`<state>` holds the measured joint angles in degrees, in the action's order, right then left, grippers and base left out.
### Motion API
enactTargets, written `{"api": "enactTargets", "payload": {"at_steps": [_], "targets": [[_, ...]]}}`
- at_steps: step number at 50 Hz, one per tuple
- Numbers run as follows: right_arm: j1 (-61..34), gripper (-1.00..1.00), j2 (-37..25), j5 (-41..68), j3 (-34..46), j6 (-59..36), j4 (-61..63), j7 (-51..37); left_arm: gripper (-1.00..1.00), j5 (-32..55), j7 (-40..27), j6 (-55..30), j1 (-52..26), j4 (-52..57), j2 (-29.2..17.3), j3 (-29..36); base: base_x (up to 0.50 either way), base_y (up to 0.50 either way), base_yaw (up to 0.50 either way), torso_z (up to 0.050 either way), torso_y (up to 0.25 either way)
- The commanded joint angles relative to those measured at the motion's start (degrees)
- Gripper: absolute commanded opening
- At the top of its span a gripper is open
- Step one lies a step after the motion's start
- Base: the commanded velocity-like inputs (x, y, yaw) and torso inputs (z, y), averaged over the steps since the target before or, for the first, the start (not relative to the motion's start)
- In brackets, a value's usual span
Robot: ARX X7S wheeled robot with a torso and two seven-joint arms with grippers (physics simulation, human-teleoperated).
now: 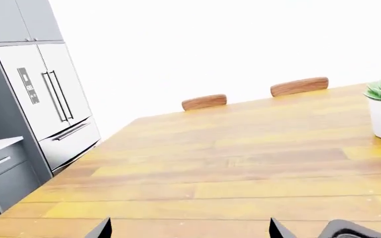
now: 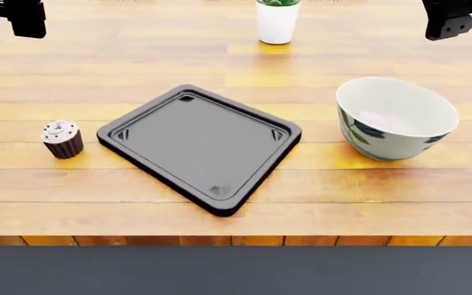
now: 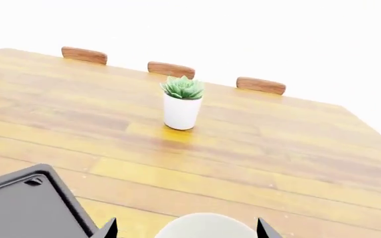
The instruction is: Pick up the bowl with donut and place it on the tray. Pick up the cupcake and place it on the tray.
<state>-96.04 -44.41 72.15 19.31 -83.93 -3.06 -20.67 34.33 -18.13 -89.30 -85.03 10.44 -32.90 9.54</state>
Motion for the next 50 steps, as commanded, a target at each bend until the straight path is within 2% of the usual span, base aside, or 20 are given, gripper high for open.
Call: {"api": "enactTargets", "payload": {"at_steps": [1,8,17,24,33,41,43,46,50], "targets": [[-0.1,1.00,-1.0,2.6,-0.3,-1.1,-0.3,-1.4,1.00,4.9,-3.6,-0.3,-0.6,-0.5,-1.5,-0.1,0.50,0.00,0.00,0.000,0.000],[-0.6,1.00,-1.4,3.8,-0.1,-1.7,-0.6,-2.6,1.00,11.5,-8.1,-0.2,-1.7,-1.7,-3.1,0.4,0.50,0.00,0.00,0.000,0.002],[-1.3,1.00,-2.2,4.2,1.5,-1.9,0.4,-3.0,1.00,14.4,-10.3,0.3,-1.8,-2.2,-4.4,1.8,0.50,0.00,0.00,0.000,0.001],[-1.2,1.00,-2.9,4.7,2.0,-1.3,0.5,-3.5,1.00,16.6,-11.8,0.4,-1.6,-2.3,-5.3,1.9,0.02,0.04,0.00,0.000,0.001],[-0.4,1.00,-3.7,6.3,0.7,0.3,0.2,-5.1,1.00,18.9,-13.8,1.0,-1.8,-2.9,-6.3,1.9,0.14,0.50,0.00,0.000,0.000],[-0.8,1.00,-3.9,10.1,-0.7,-3.9,-4.9,-16.5,1.00,20.3,-14.9,1.2,-1.8,-3.4,-6.6,2.6,0.02,0.06,0.00,0.000,0.000],[-3.2,1.00,-5.3,18.4,1.3,-5.9,-8.3,-23.7,1.00,20.7,-15.1,1.0,-2.0,-3.5,-6.7,2.9,0.00,0.00,0.00,0.000,0.000],[-8.4,1.00,-9.5,35.2,8.7,-5.6,-12.9,-36.7,1.00,21.5,-15.6,0.8,-2.7,-3.8,-6.8,3.3,0.00,0.00,0.00,0.000,0.000],[-15.3,1.00,-14.2,48.7,18.1,-5.6,-14.4,-46.3,1.00,22.5,-16.4,0.8,-3.1,-4.3,-6.9,3.7,0.00,0.00,0.00,0.000,0.000]]}}
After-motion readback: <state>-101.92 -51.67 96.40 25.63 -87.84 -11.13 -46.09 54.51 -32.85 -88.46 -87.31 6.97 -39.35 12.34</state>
